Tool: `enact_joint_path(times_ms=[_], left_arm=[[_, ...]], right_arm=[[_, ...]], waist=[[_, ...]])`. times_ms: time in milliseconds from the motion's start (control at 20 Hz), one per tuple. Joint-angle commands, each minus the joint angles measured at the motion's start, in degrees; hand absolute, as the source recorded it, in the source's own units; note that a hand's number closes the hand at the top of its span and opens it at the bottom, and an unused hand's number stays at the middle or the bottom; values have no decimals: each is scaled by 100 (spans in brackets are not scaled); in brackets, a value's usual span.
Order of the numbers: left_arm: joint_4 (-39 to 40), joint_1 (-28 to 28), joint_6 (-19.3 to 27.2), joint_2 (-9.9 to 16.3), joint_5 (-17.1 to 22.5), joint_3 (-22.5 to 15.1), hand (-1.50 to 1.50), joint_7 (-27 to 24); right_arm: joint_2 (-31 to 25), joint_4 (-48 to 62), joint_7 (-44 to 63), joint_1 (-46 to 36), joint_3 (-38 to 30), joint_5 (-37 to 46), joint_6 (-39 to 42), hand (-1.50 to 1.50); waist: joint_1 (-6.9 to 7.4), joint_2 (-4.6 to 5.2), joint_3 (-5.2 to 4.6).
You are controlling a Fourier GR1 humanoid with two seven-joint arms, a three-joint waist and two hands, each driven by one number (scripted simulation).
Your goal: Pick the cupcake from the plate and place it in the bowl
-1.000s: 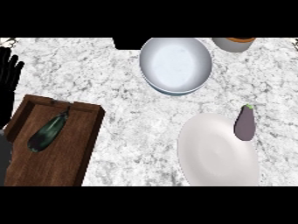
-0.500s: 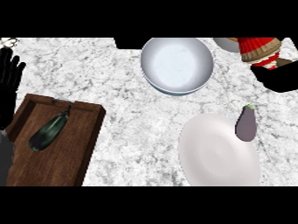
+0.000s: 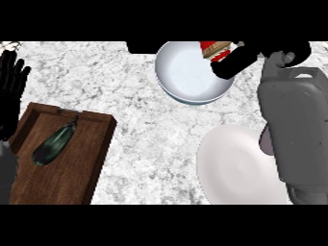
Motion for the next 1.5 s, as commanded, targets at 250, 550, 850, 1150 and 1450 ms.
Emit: enact_joint_path(times_ms=[250,550,850,1150,1450], left_arm=[[-14,133,-12,-93,-26,-23,0,-137],[183,-15,-27,-9,-62,40,0,-190],[276,-214,-49,-23,-35,2,0,-112],[59,-237,45,14,-15,55,0,102],[226,164,-61,-47,-104,63,0,-372]], right_arm=[[6,2288,-786,-13,276,802,-1175,150],[532,3473,-916,-85,-339,729,-2888,-150],[552,3915,-2054,-198,-773,-235,-4032,-150],[381,3590,-2960,6,-1174,-228,-5326,-150],[14,2987,-2805,493,-1511,-626,-5410,-150]], waist=[[6,10,3],[33,35,5],[86,53,10],[-7,21,11],[-129,-29,4]])
